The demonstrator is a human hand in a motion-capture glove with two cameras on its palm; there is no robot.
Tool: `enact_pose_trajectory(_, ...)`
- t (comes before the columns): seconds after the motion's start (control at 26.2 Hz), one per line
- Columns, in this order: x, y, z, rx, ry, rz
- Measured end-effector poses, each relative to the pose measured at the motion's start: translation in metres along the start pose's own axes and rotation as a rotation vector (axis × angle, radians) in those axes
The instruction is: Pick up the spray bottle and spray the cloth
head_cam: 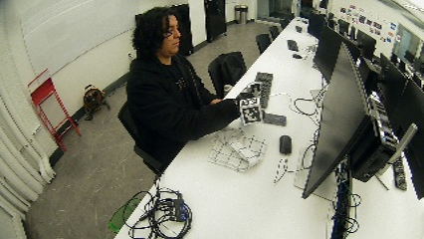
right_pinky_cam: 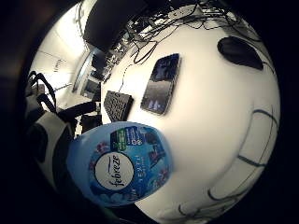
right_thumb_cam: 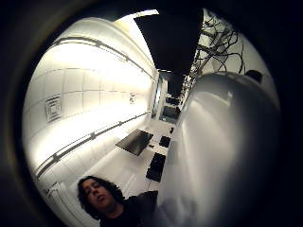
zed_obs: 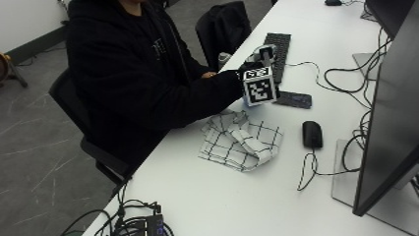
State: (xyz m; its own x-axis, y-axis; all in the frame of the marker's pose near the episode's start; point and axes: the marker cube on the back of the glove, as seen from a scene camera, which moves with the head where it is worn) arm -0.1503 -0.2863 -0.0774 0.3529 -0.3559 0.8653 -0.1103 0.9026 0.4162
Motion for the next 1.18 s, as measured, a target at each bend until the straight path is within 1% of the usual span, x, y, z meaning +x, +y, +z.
enact_pose_trajectory(0.23,0.005,0.003,0.009,0.053,0.032,-0.063)
enact_pose_trajectory(0.53,0.011,0.003,0.011,0.085,0.038,-0.090)
enact_pose_trajectory(0.72,0.009,0.005,0.008,0.084,0.003,-0.085)
enact_pose_trajectory(0.92,0.008,0.009,0.008,0.080,-0.002,-0.050)
enact_pose_trajectory(1.03,0.008,0.014,0.004,0.052,0.038,-0.029)
enact_pose_trajectory(1.18,0.011,0.029,-0.012,-0.072,0.198,0.002)
